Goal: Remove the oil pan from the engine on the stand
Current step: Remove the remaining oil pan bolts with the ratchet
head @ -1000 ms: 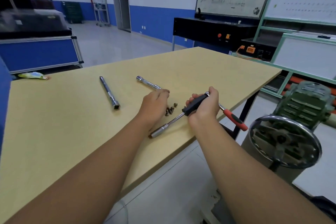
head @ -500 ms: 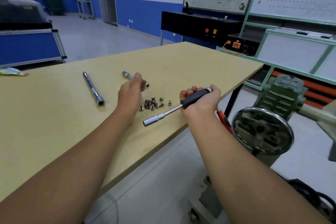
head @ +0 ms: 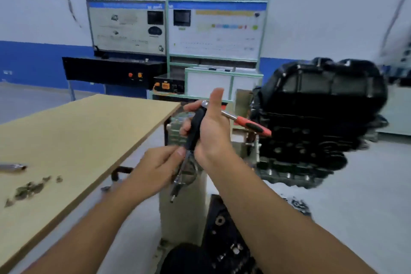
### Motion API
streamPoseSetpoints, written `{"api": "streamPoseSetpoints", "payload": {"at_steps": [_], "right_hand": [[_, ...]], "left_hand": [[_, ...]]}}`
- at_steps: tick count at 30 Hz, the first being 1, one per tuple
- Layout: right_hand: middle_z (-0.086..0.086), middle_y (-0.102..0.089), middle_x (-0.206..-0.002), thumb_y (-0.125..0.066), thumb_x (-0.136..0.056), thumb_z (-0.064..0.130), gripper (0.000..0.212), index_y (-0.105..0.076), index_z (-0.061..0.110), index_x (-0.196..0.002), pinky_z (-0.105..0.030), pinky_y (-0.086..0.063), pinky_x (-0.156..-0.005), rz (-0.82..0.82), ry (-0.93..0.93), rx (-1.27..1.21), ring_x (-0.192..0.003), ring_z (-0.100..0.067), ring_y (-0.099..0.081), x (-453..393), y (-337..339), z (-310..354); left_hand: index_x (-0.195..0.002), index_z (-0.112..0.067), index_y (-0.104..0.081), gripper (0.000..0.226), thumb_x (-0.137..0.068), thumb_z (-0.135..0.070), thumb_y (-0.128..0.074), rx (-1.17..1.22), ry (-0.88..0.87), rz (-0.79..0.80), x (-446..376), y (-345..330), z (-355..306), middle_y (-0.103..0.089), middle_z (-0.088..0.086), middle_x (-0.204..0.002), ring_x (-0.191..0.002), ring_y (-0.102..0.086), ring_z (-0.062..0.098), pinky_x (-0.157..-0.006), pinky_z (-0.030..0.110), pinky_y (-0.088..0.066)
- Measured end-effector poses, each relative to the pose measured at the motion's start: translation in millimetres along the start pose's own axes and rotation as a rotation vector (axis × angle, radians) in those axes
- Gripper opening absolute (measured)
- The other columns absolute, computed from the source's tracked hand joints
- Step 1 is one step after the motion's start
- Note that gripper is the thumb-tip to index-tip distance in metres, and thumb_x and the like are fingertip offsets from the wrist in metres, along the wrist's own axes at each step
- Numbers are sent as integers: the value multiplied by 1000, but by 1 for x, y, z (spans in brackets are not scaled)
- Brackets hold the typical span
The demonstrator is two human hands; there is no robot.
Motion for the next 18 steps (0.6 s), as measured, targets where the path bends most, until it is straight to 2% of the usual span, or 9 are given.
{"api": "streamPoseSetpoints", "payload": {"at_steps": [1, 4, 6, 10, 12, 14, 16, 18], "right_hand": [[-4, -58, -56, -51, -73, 83, 66, -68, 21, -56, -28, -44, -48, -14, 71, 52, -43, -19, -49, 1, 20, 32], [-7, -57, -55, -57, -69, 86, 77, -65, 9, -74, -26, -41, -42, -84, 282, 122, -38, -20, -46, 7, 90, 131], [-6, -60, -56, -61, -70, 90, 78, -64, 11, -72, -25, -41, -41, -153, 390, 171, -36, -19, -45, 13, 143, 191], [-3, -69, -73, -57, -88, 74, 58, -64, 18, -73, -27, -45, -46, -338, 494, 275, -46, -16, -51, 22, 247, 291], [-3, -68, -71, -58, -94, 67, 54, -63, 18, -75, -28, -46, -49, -379, 462, 264, -50, -15, -53, 13, 289, 327], [-5, -62, -64, -57, -97, 64, 53, -59, 18, -72, -29, -45, -49, -376, 434, 223, -50, -17, -51, -4, 319, 358], [-4, -56, -58, -54, -98, 64, 54, -57, 19, -67, -29, -42, -49, -382, 453, 201, -47, -20, -46, -19, 341, 391], [-4, -53, -57, -54, -98, 62, 56, -56, 20, -61, -27, -39, -48, -365, 493, 175, -45, -20, -42, -37, 354, 421]], "left_hand": [[-80, -7, -68, 51, -105, -46, -48, 32, -48, 71, -11, -32, -28, -64, -6, -61, -53, -56, 5, -55, 28, -44], [-87, -10, -68, 25, -106, -18, -55, 92, -179, 273, -41, -127, -107, -71, -3, -72, -55, -62, 9, -54, 21, -46], [-85, -15, -66, 21, -104, -12, -57, 85, -259, 316, -63, -185, -159, -70, -3, -73, -61, -63, 10, -57, 25, -47], [-86, -18, -62, 18, -102, -12, -60, 95, -365, 338, -102, -291, -255, -68, -2, -78, -73, -65, 14, -65, 30, -52], [-80, -22, -60, 22, -99, -12, -64, 64, -380, 345, -128, -328, -287, -66, -1, -76, -70, -62, 8, -63, 24, -48], [-71, -24, -57, 29, -91, -13, -75, -2, -439, 320, -162, -345, -319, -63, -5, -70, -62, -57, 4, -60, 21, -43], [-72, -22, -65, 22, -84, -17, -83, -62, -515, 318, -196, -354, -353, -66, -8, -71, -67, -64, 10, -66, 26, -50], [-79, -18, -75, 13, -82, -28, -83, -177, -667, 288, -223, -357, -392, -69, -8, -72, -72, -66, 16, -73, 33, -52]]}}
Point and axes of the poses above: each hand's wrist, its own x-axis away from the middle knuckle, its own y-axis out of the back of the hand, z = x × y, the point moved 10 cm from there along -x, towards the middle knuckle
